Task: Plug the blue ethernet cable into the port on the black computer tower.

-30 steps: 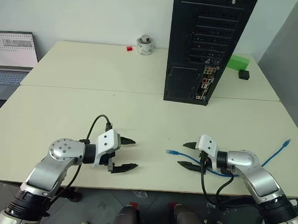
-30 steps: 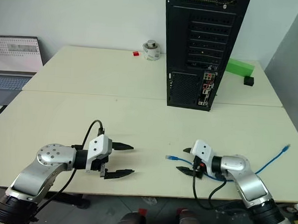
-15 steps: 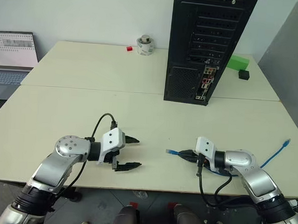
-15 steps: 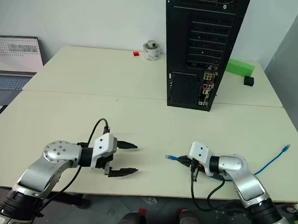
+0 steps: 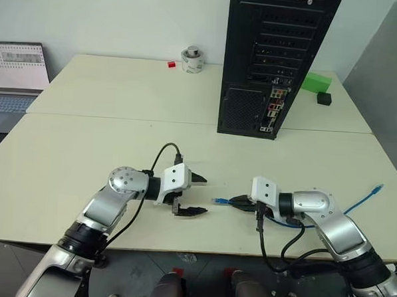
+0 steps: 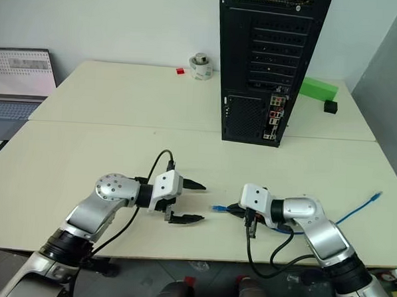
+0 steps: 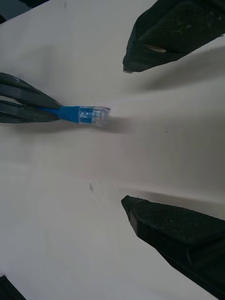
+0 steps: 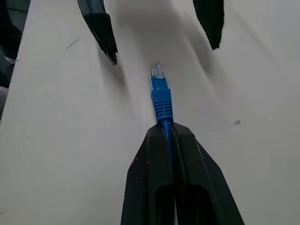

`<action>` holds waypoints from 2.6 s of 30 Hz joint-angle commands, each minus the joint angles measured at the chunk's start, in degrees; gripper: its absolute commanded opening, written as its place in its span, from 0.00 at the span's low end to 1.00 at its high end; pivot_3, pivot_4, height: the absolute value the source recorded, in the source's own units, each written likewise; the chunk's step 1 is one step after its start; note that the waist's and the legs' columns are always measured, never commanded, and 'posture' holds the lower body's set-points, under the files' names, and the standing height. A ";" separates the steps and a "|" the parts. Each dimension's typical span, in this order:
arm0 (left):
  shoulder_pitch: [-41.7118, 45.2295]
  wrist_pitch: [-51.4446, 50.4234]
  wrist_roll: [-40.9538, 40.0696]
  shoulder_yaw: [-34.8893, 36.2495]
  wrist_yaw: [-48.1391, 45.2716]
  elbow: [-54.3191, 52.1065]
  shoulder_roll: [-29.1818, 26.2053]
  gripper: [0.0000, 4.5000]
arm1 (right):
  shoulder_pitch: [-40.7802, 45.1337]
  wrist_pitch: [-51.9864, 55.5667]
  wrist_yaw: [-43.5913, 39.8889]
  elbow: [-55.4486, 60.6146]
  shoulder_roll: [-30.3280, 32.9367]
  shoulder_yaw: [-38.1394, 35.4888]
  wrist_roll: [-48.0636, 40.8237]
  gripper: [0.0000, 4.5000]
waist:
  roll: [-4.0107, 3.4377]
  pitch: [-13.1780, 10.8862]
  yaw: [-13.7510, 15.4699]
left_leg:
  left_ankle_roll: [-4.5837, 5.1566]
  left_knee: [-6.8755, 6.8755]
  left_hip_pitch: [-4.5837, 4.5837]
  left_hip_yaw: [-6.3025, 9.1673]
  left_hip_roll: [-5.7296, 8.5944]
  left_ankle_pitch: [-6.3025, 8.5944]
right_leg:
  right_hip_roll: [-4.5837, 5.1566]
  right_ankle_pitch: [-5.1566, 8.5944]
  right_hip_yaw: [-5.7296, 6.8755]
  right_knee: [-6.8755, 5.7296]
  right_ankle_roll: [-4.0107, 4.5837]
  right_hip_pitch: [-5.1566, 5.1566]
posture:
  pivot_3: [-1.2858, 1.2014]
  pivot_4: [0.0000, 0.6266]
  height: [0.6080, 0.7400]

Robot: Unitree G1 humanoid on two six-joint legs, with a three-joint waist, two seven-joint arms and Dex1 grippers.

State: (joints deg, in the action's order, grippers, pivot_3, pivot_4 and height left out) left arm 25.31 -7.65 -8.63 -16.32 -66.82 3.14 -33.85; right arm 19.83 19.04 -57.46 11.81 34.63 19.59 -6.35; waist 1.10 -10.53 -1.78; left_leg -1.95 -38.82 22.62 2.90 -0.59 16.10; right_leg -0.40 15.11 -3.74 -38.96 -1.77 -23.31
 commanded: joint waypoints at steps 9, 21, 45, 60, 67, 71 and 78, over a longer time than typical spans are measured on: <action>2.59 1.49 0.34 -0.38 -1.46 1.95 2.39 0.62 | 2.22 1.09 -0.08 2.70 -0.97 0.66 0.53 0.00 | 0.00 0.00 -0.01 | 0.00 0.00 0.00 0.04 0.01 0.00 | 0.00 0.00 0.00 0.00 0.00 0.00 | 0.52 0.24 1.00; 2.18 1.74 1.12 -1.12 -1.68 2.19 2.72 0.07 | 2.94 1.29 0.00 2.72 -1.48 1.03 0.69 0.00 | 0.00 0.00 -0.02 | 0.00 0.00 -0.01 0.07 0.00 0.00 | 0.00 0.00 0.01 -0.01 0.00 0.00 | 0.52 0.24 1.00; 0.82 40.78 10.70 2.45 11.95 11.12 4.09 0.07 | 2.18 15.32 -0.29 8.64 -0.62 -11.98 -14.73 0.73 | 0.00 0.00 0.09 | 0.00 0.00 -0.01 0.13 -0.01 0.00 | 0.06 -0.01 0.00 0.00 0.01 0.00 | 0.52 0.24 1.00; 6.55 78.29 43.22 6.93 48.18 25.39 2.67 0.07 | 4.16 30.42 13.15 12.94 -9.36 -15.74 -25.80 0.73 | 0.00 0.00 0.13 | 0.00 0.02 0.01 0.11 0.09 0.00 | 0.33 -0.02 0.10 -0.02 0.01 0.00 | 0.52 0.24 1.00; 7.24 77.80 48.00 6.34 55.71 25.19 1.79 0.07 | 5.42 31.88 14.32 11.54 -10.76 -14.71 -27.50 0.73 | 0.00 0.00 0.12 | 0.01 0.01 0.06 0.12 0.11 0.00 | 0.33 -0.02 0.16 -0.02 0.00 0.00 | 0.52 0.24 1.00; 7.24 77.05 49.40 5.74 58.27 24.59 1.36 0.07 | 5.64 31.86 14.82 10.68 -11.22 -14.24 -27.51 0.73 | 0.00 0.00 0.10 | 0.01 0.01 0.05 0.12 0.10 0.00 | 0.33 -0.02 0.19 -0.02 0.00 0.00 | 0.52 0.24 1.00; 6.81 75.90 50.33 4.82 60.85 23.50 0.81 0.07 | 6.37 31.82 15.89 9.25 -12.40 -13.93 -27.65 0.73 | 0.00 0.00 0.10 | 0.01 0.02 0.06 0.12 0.10 0.00 | 0.33 -0.02 0.20 -0.02 0.00 0.00 | 0.52 0.24 1.00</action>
State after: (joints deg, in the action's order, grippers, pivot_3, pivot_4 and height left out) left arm 31.70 68.58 41.80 -11.02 -7.46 28.83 -32.46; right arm 25.01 51.15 -42.10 20.48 22.82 5.80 -32.81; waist 1.10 -10.52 -1.68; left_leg -1.95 -38.80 22.68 3.02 -0.49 16.10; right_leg -0.07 15.09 -3.53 -38.99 -1.77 -23.31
